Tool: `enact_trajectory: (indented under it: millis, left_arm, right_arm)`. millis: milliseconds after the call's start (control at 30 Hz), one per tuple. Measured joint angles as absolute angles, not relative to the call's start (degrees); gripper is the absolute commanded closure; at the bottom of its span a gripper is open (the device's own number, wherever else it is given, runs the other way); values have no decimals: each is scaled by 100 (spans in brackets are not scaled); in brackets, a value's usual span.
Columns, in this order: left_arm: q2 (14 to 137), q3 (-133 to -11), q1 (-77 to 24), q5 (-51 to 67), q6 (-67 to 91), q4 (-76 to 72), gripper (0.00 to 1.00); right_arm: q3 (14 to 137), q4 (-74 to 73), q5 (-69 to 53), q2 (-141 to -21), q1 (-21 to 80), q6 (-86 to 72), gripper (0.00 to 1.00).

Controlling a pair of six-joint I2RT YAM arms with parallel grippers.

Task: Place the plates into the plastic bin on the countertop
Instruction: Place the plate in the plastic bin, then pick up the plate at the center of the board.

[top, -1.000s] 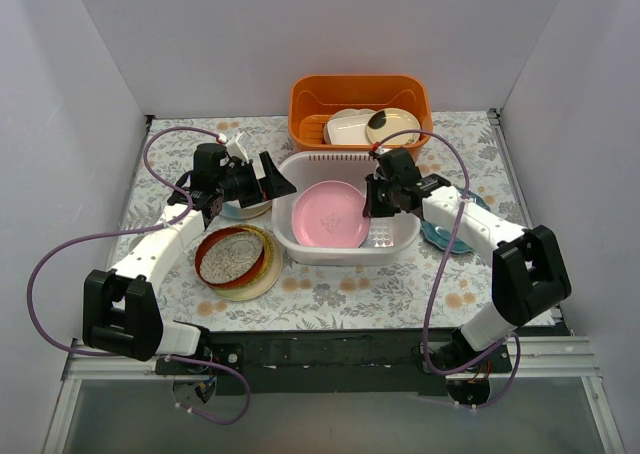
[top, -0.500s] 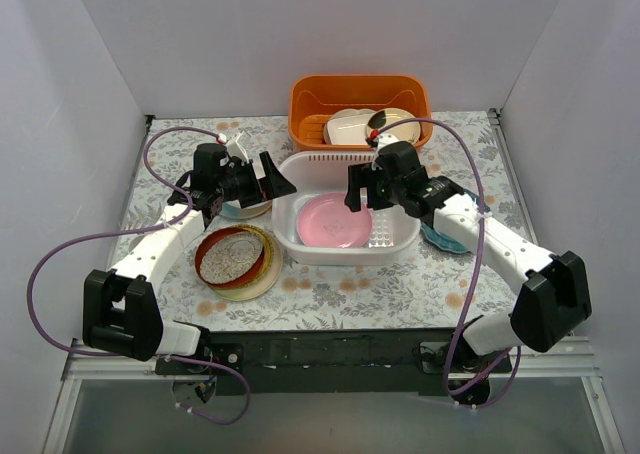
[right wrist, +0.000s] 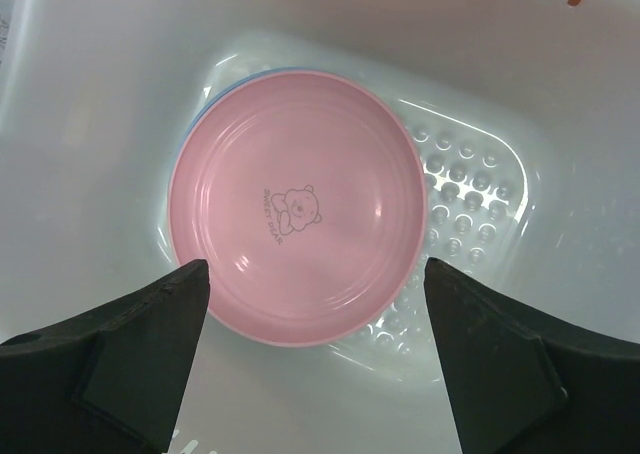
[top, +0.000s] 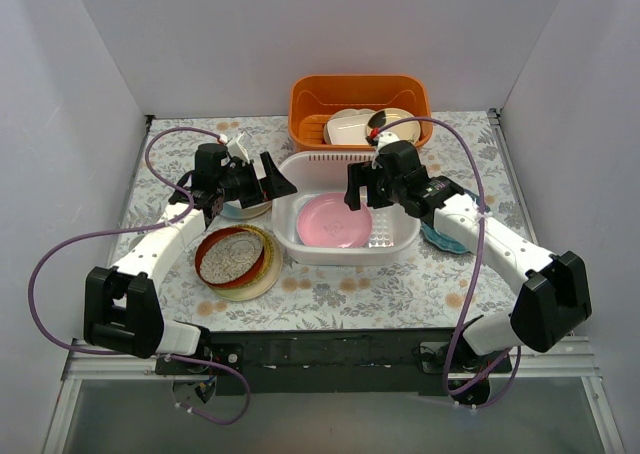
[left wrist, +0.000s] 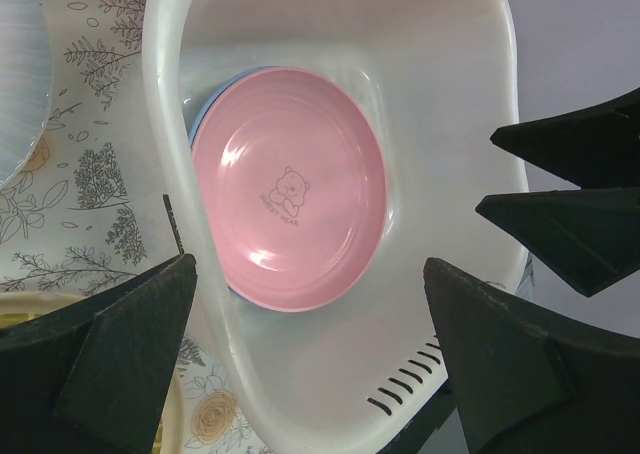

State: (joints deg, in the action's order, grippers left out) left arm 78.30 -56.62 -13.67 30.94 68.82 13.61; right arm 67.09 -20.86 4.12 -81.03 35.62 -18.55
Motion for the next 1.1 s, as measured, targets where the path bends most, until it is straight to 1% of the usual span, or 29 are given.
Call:
enact_trajectory:
  millis: [267,467,767,1100]
  left_arm:
    - [7839,-5662,-1367,3107,6886,1332,2]
    - [7839,-5660,-1365,3109,6886,1330,2]
    - [7839,-5649,-1367,3118,6886,1323,2]
    - [7832,-5557,-1365,3116,6886,1326,2]
  right_arm:
    - [6709,-2117,526,-8025,3557,-1778,2]
    - [6709,-2290,663,-7784,3354,-1767,2]
    - [6458,-2279,395,-7129,2342,-1763,2]
    - [5944,-2322,-161,-7024,1406,-1750,2]
